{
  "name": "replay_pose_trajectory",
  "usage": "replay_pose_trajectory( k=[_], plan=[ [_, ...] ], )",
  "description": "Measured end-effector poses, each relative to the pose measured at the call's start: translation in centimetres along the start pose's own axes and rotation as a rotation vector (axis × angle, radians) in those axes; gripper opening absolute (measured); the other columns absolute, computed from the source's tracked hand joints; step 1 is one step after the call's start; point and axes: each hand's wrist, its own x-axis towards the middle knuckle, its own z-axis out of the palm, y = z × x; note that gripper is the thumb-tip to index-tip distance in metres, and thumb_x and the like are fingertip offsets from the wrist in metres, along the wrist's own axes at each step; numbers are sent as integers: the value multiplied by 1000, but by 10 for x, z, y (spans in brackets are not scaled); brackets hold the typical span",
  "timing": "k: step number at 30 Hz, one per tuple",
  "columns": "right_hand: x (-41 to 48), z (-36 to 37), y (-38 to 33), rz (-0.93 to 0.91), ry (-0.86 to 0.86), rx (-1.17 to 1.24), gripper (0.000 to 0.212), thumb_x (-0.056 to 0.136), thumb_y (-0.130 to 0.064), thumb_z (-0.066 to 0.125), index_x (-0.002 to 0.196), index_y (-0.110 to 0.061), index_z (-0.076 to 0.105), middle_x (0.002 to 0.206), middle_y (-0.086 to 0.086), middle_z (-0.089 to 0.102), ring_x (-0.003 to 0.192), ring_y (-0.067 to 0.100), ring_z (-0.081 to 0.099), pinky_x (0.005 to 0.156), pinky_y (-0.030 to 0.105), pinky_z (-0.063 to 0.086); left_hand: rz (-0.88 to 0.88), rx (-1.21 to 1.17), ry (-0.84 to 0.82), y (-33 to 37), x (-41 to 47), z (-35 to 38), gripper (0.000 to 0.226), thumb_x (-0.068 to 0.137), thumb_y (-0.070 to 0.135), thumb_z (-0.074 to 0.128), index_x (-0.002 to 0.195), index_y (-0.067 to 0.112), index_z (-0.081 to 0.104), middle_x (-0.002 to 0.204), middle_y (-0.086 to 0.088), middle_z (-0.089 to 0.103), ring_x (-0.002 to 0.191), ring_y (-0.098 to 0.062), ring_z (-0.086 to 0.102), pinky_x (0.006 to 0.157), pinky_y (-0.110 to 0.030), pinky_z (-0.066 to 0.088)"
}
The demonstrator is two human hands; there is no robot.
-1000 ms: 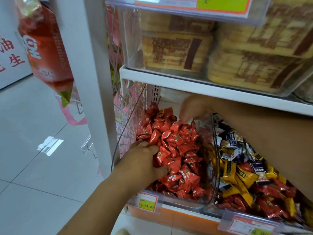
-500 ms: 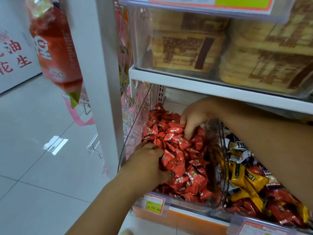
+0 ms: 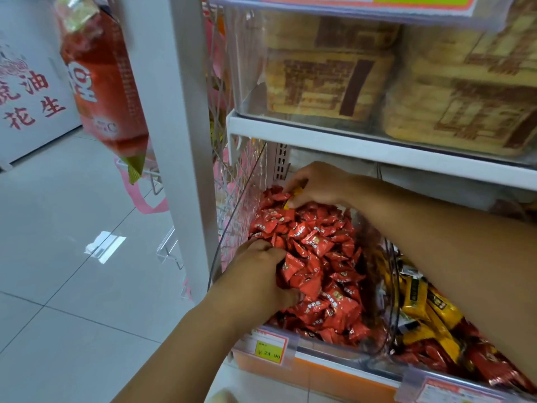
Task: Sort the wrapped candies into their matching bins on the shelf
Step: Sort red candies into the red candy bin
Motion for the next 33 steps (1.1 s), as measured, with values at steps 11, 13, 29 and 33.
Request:
replay_pose_trajectory(
  k=[11, 13, 29, 33],
  plan=[
    [-76, -27, -13, -110, -140, 194, 27, 80, -25, 75, 99, -18, 58, 91, 2, 67, 71, 4, 63, 62, 13, 50, -12, -276, 426, 31, 0, -13, 55, 80, 48, 68, 128, 28, 50, 119, 12, 57, 106, -5, 51, 82, -16, 34],
    [-78, -25, -15, -88, -199, 277, 25, 87, -24, 68, 108, -16, 56, 98, 7, 70, 81, 9, 69, 73, 21, 56, 16, -269, 443, 31, 3, -14, 45, 87, 33, 66, 129, 26, 54, 112, 7, 65, 101, -11, 58, 77, -18, 37],
    [-24, 23, 4, 80, -387, -678, 89, 85, -8, 66, 152, -25, 11, 139, 13, 47, 103, 24, 54, 77, 28, 49, -153, -386, 332, 15, -7, -9, 21, 99, 35, 37, 115, 27, 48, 96, 5, 63, 91, -15, 59, 75, -32, 44],
    [-19, -10, 13, 108, -273, -270, 46, 78, -12, 74, 119, -22, 56, 103, 1, 61, 92, 23, 58, 72, 32, 50, -141, -449, 360, 15, -9, -12, 18, 98, 38, 37, 107, 30, 50, 90, 4, 63, 87, -16, 61, 80, -43, 49]
  ],
)
